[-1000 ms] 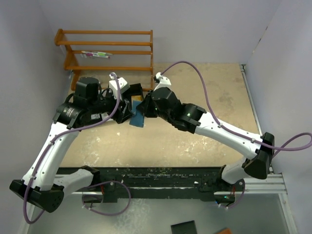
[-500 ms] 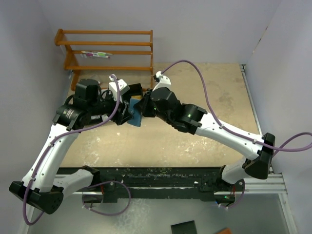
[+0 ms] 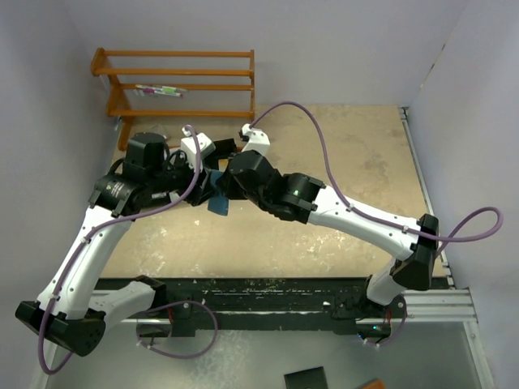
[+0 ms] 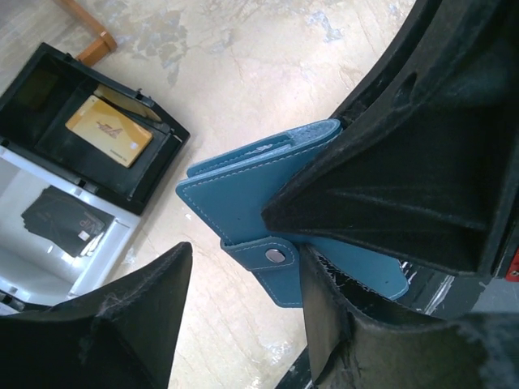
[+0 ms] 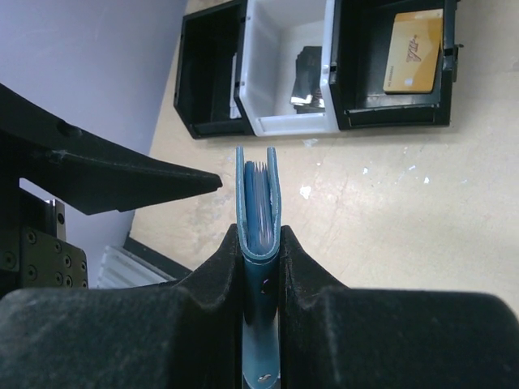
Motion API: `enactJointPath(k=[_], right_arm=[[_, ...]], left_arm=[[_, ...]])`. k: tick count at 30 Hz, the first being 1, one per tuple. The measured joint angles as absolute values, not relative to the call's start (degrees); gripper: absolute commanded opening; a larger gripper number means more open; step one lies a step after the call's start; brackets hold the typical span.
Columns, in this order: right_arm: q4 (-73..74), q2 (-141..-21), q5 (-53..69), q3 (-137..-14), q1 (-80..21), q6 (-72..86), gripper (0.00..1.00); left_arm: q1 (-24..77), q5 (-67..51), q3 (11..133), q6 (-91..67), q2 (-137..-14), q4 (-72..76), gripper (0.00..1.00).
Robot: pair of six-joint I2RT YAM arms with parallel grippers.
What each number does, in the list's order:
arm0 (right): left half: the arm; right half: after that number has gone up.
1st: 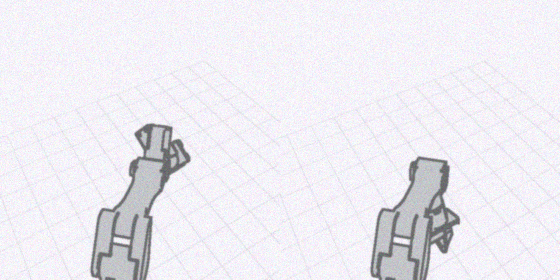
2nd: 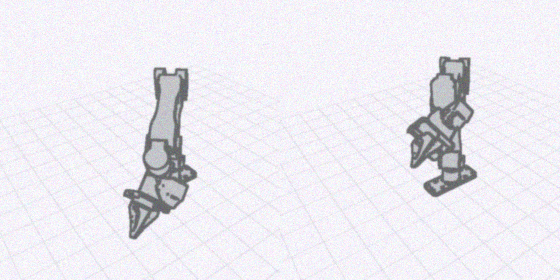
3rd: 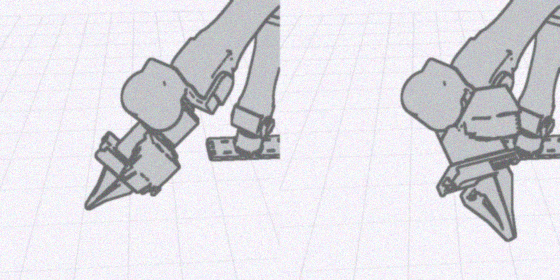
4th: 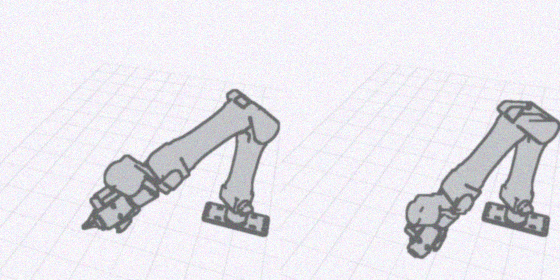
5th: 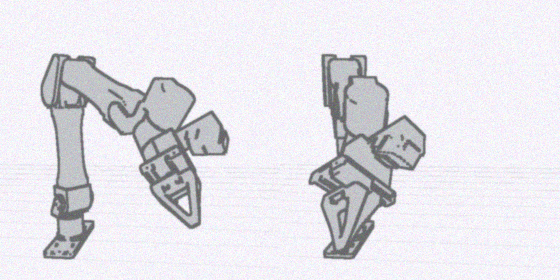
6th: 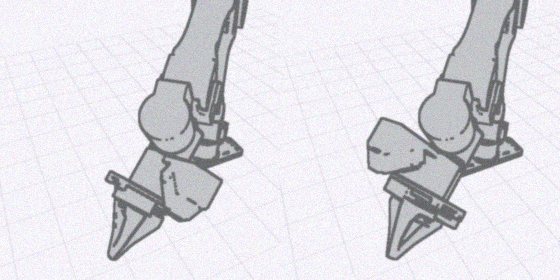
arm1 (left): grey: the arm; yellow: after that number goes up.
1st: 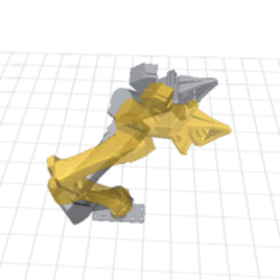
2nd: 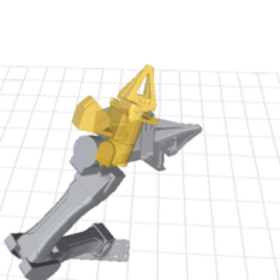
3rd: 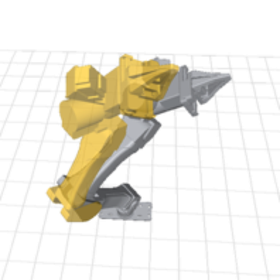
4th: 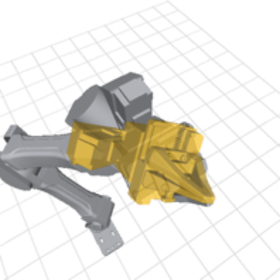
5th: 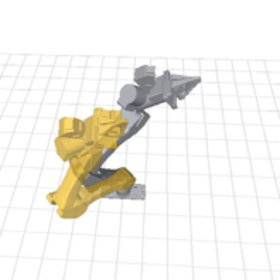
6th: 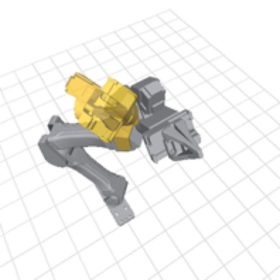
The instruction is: Take the credit cards out of the card holder
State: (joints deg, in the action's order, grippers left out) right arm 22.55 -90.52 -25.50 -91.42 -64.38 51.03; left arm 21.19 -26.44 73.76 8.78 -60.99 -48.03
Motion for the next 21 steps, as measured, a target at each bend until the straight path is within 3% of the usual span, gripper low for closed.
enactJointPath(k=[9,13,15,21], right_arm=[[26.9,-93.1,-28.3,-94.4,-65.4,51.6,0.0],[26.8,-93.1,-29.1,-94.4,-65.6,52.1,0.0],[26.8,-93.1,-29.1,-94.4,-65.6,52.1,0.0],[25.9,-91.2,-28.7,-94.4,-66.0,52.4,0.0]], left_arm=[[21.6,-26.4,71.1,8.8,-60.5,-47.5,0.37],[21.8,-26.9,69.8,8.4,-59.8,-46.8,0.09],[22.1,-26.8,69.4,8.3,-59.4,-46.6,0.0],[21.7,-18.1,69.3,8.6,-60.4,-46.9,0.0]])
